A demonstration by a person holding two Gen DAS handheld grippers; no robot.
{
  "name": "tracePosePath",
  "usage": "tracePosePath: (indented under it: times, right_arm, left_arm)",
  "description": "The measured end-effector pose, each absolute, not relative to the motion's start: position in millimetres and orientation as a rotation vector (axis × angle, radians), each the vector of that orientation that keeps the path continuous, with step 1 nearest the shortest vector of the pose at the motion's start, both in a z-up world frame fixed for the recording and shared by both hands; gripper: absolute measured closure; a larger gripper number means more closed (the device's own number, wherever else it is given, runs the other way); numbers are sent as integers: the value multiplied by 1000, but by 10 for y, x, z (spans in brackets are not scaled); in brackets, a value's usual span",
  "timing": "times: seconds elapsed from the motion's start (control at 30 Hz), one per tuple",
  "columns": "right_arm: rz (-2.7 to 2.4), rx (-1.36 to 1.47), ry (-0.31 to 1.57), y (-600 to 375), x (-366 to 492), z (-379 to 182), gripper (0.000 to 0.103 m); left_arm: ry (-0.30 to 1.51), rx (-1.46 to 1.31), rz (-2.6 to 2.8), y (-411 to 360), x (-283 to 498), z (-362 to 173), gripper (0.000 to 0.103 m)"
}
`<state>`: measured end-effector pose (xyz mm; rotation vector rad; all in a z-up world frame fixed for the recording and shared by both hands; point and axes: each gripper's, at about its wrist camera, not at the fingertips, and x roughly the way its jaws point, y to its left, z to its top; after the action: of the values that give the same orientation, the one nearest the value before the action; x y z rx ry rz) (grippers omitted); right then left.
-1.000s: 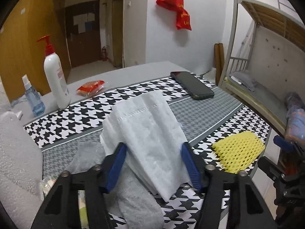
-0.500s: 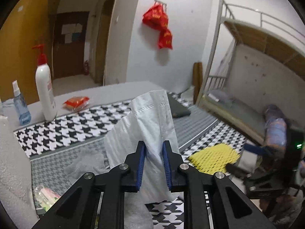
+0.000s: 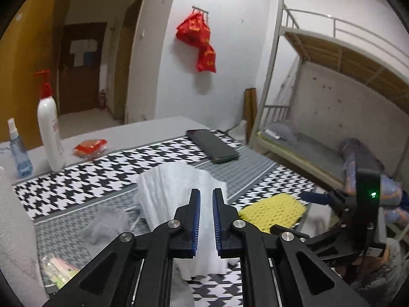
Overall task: Organize soft objects
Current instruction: 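Grasp the yellow foam net with the right tool while the left tool lifts the tissue, then carry the yellow foam net over the white foam box with the right tool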
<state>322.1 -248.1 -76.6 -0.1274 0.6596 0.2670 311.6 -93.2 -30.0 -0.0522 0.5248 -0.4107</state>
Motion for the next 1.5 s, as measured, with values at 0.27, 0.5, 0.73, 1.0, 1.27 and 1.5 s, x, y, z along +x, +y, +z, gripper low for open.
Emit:
tracePosePath:
  times: [0.27, 0.5, 0.73, 1.0, 1.27, 1.5]
  right_arm:
    - [300, -125, 707, -2426, 3291, -845, 11]
    - [311, -169, 729, -2383, 3295, -868, 28]
    - [339, -164, 729, -2421, 3280, -880, 43]
    - [335, -167, 730, -2437, 3271, -876, 58]
    - [367, -142, 738, -2471, 3261, -801, 84]
    - [392, -70, 693, -2553, 3183, -581, 84]
  left_arm:
    - [531, -54, -403, -931, 3095, -324, 42]
    - [571, -60, -409, -939, 3142, -380, 20]
    - [647, -69, -387, -936, 3271, -502, 25]
    - [775, -2, -358, -1030, 3397, -702, 85]
    - [693, -9, -433, -1029, 3229, -544, 100]
    - [568, -101, -493, -885, 3082, -235, 100]
